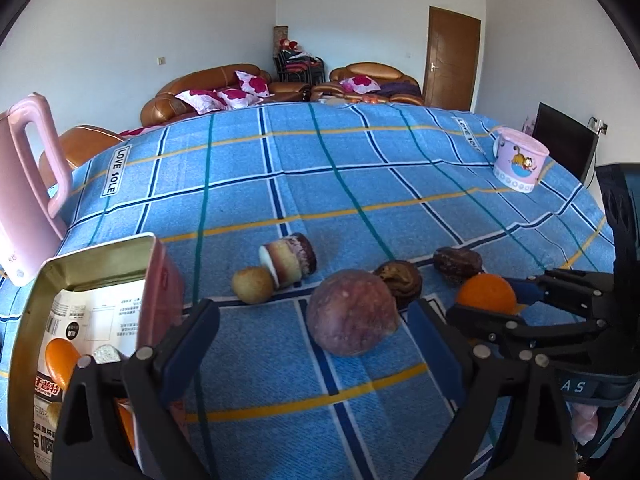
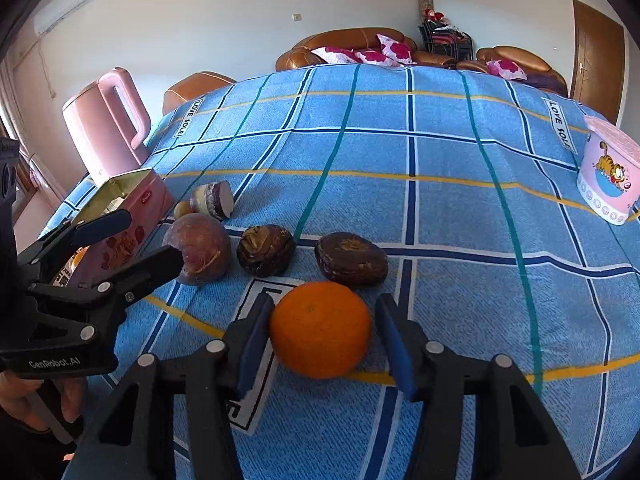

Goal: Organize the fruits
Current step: 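Grasp the large purple-brown fruit with the left gripper while the right tool approaches an orange, then grasp the orange with the right gripper while the left gripper lifts the purple-brown fruit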

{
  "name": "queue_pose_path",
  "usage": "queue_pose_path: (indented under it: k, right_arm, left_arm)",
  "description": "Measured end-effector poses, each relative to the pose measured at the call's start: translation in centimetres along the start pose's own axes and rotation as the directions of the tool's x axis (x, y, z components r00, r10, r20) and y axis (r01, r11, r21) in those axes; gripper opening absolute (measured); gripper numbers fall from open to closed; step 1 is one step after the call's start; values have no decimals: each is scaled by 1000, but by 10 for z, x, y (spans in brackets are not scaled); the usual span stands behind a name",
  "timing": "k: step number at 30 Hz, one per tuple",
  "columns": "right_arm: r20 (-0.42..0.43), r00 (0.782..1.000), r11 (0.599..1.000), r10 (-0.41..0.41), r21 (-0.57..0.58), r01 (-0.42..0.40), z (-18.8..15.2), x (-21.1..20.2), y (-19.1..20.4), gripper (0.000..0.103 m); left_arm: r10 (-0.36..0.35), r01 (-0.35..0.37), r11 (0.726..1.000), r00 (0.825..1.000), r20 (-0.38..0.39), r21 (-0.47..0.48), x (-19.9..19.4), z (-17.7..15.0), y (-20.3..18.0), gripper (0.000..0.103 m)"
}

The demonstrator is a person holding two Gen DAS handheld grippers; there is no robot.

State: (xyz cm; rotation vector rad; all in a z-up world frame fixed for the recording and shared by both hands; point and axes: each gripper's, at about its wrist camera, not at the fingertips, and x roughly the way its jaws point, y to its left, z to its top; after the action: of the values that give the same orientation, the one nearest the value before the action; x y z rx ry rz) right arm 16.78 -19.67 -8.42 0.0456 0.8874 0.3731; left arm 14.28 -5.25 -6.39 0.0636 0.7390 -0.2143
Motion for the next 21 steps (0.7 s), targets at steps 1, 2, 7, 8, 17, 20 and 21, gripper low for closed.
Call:
queue_pose_path:
  k: [1,2,7,8,17,20,21]
  right_arm:
    - [1,1000,1000,5,3,-5,0,0,0,49]
    - [3,1000,1000,2,4,-2,0,-1,0,49]
    - [4,1000,1000,7,23,-7,-1,-1,-3,49]
    - [4,1000,1000,3,20,-3,-1,-1,-2,49]
    - [10,1000,1000,-24,1,24,0,-2,2,49]
    - [39,999,1000,-20,-4,20,-1,-7,3,48]
    - [49,999,1000,-21,-7,22,-1,-9,3,48]
  left_arm:
    - [-7,7,1000,1000,-9,4,2,0,-2,92]
    - [-19,19,1000,1000,-17,9,4,0,-4,88]
    - [-65,65,998,995,-71,-6,17,3,-6,69]
    - [-76,75,997,994,-82,-11,20,3,-6,63]
    - [-135,135,991,988,-78,-10,18,2,-7,52]
    - [-127,127,992,990,-59,3,13,2,-8,52]
    - [-128,128,992,990,-56,2,12,2,-8,52]
